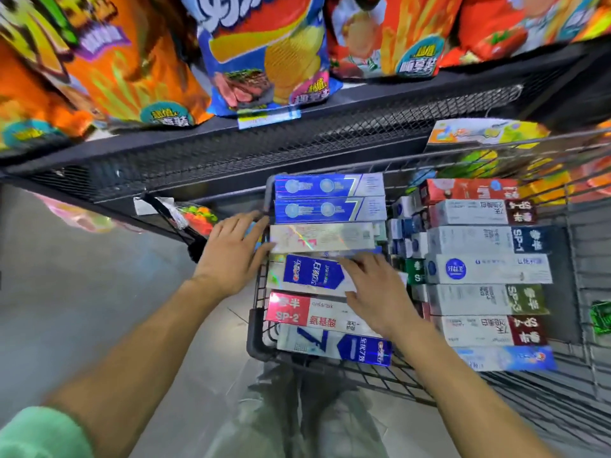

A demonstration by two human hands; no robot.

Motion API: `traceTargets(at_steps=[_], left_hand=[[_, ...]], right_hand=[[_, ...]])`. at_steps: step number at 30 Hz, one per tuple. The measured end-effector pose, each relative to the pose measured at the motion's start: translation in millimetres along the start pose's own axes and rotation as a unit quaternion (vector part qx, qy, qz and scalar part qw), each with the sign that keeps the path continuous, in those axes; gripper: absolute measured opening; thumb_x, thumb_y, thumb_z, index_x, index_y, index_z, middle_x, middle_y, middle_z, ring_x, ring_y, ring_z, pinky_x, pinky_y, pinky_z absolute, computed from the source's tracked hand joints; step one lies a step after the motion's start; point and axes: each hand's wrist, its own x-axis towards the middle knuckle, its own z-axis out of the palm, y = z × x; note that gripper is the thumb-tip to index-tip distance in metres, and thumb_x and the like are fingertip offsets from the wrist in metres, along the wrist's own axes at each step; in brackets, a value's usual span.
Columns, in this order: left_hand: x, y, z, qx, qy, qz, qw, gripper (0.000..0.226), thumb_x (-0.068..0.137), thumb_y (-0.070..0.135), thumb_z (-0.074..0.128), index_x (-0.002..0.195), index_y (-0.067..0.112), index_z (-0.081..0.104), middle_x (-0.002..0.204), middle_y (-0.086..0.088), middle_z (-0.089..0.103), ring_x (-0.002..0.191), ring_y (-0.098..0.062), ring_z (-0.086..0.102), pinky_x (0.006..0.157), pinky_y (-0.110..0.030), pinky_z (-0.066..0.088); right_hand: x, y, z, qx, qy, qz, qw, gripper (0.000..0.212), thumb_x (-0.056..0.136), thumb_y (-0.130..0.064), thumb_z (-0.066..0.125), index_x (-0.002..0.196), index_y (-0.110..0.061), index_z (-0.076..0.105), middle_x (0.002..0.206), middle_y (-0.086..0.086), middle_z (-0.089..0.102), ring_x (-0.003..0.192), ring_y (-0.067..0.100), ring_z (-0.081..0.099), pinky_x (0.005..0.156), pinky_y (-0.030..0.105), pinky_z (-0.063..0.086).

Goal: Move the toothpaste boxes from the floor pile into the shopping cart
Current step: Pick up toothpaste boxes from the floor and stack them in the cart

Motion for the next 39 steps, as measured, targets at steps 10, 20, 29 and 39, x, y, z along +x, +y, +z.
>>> traceTargets(at_steps=[10, 20, 29, 39], left_hand=[[-25.0, 9.5, 6.0, 0.007, -0.066, -0.004, 0.998, 0.069, 0.100, 0.052, 0.021, 0.148, 0.009, 0.046, 0.151, -0.013, 0.048, 0.139, -0.034, 0.044, 0.114, -0.050, 0.037], [-44.5, 18.1, -9.8, 0.012, -0.095, -0.019, 0.995, 0.083, 0.093, 0.061, 0.001, 0.158, 0.016, 0.024, 0.164, -0.007, 0.027, 0.151, -0.027, 0.024, 0.124, -0.045, 0.018], [-125.0, -46.3, -79.7, 0.030, -0.002, -0.089, 0.996, 0.071, 0.096, 0.055, 0.026, 0.145, 0.010, 0.050, 0.146, -0.011, 0.054, 0.135, -0.031, 0.050, 0.112, -0.046, 0.038], [-397.3, -209.7, -110.5, 0.004, 0.061, -0.342, 0.938, 0.081, 0.095, 0.061, 0.010, 0.154, 0.014, 0.038, 0.159, -0.007, 0.038, 0.147, -0.029, 0.035, 0.118, -0.048, 0.029]], right_hand=[[29.0, -8.5, 29.1, -0.112, 0.057, -0.085, 0.988, 0.066, 0.077, -0.017, 0.076, 0.139, -0.013, 0.055, 0.107, 0.011, 0.054, 0.092, 0.031, 0.052, 0.080, 0.040, 0.048], [20.7, -29.0, 4.5, -0.045, 0.034, -0.025, 0.998, 0.059, 0.075, -0.024, 0.082, 0.129, -0.010, 0.062, 0.124, 0.016, 0.060, 0.110, 0.039, 0.059, 0.094, 0.050, 0.049], [35.7, -143.0, -51.5, -0.092, 0.037, -0.095, 0.990, 0.074, 0.088, -0.059, 0.035, 0.138, -0.009, 0.056, 0.141, 0.020, 0.054, 0.130, 0.041, 0.050, 0.109, 0.054, 0.041], [57.1, -445.3, -50.1, -0.184, 0.056, -0.290, 0.938, 0.078, 0.085, -0.065, 0.032, 0.136, -0.011, 0.058, 0.141, 0.018, 0.055, 0.129, 0.039, 0.052, 0.108, 0.051, 0.043]])
